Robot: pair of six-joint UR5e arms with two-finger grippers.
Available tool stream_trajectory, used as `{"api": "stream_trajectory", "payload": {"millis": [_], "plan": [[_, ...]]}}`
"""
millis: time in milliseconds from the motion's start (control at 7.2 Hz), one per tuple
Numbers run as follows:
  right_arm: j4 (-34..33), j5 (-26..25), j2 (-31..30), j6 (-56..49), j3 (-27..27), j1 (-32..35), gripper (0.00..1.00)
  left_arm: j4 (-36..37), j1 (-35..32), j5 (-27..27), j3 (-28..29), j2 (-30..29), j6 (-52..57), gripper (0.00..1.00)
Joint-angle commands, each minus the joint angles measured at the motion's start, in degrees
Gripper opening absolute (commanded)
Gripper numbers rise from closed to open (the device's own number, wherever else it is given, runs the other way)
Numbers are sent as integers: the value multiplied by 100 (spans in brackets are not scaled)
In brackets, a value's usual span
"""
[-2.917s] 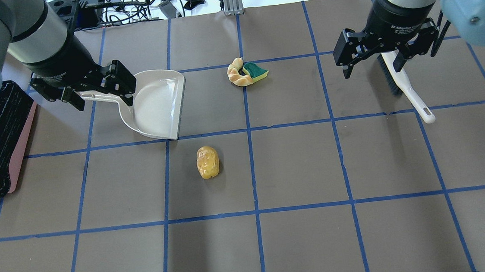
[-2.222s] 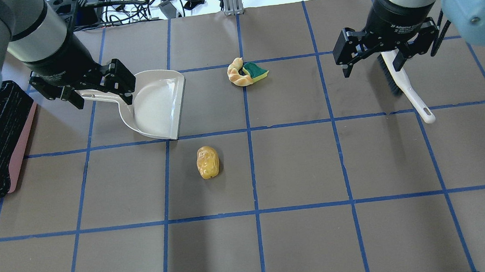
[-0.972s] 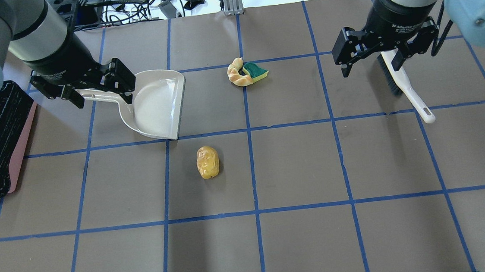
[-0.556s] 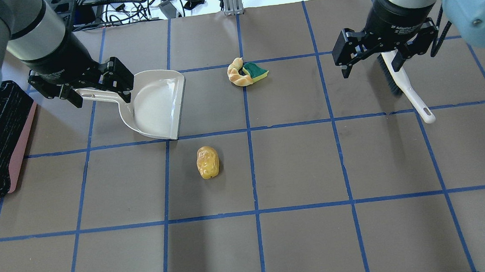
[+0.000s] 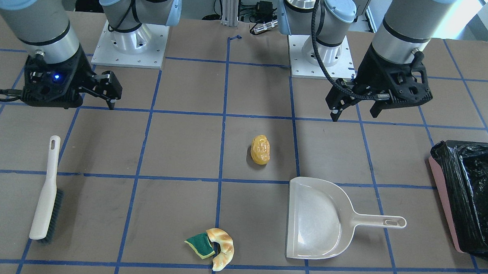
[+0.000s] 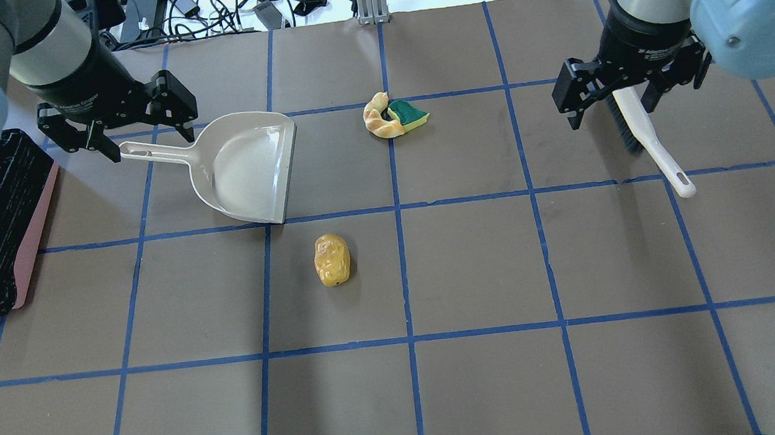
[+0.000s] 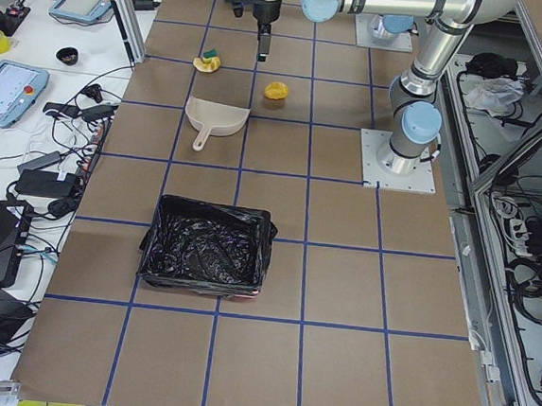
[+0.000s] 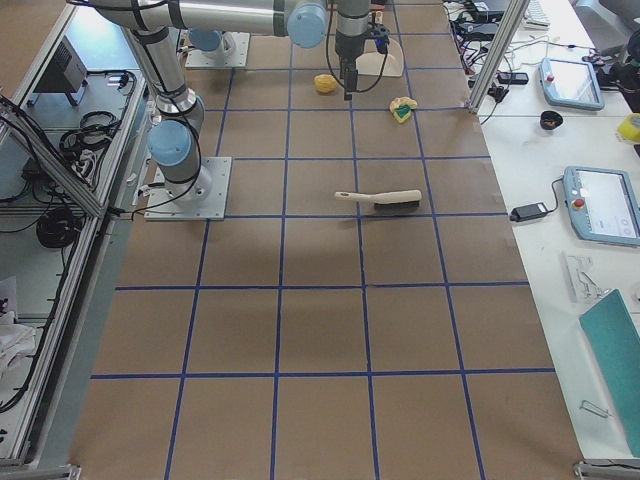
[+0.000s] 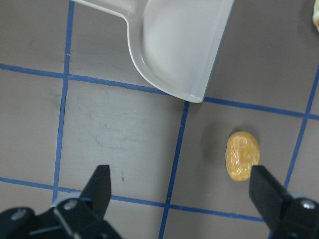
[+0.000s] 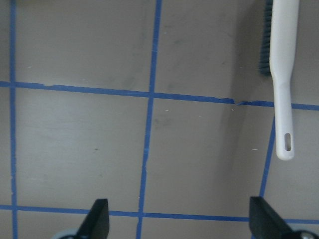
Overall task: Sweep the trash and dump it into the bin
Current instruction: 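Lift the dustpan with the left gripper while the right gripper grasps the white brush handle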
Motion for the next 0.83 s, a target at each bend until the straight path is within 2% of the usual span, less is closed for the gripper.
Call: {"api": "stream_trajectory", "payload": {"millis": [0, 139, 278, 556, 694], "plan": [[-326, -113, 72, -326, 453, -639, 100, 979, 163, 39, 17, -287, -1538, 100], [-538, -95, 72, -1060, 682, -876, 100, 1132, 180, 31, 26, -445, -2243, 100], [-584, -17, 72, -1206, 840, -1174, 99, 1160, 198, 57, 78, -594, -2616, 100], [-1187, -68, 89, -1749, 1279, -1379, 90, 1186, 330, 679, 332, -1015, -3389, 100], [-1669, -121, 124, -1813, 1560, -1432, 95, 1273, 426, 681, 455, -1200, -3610, 100]]}}
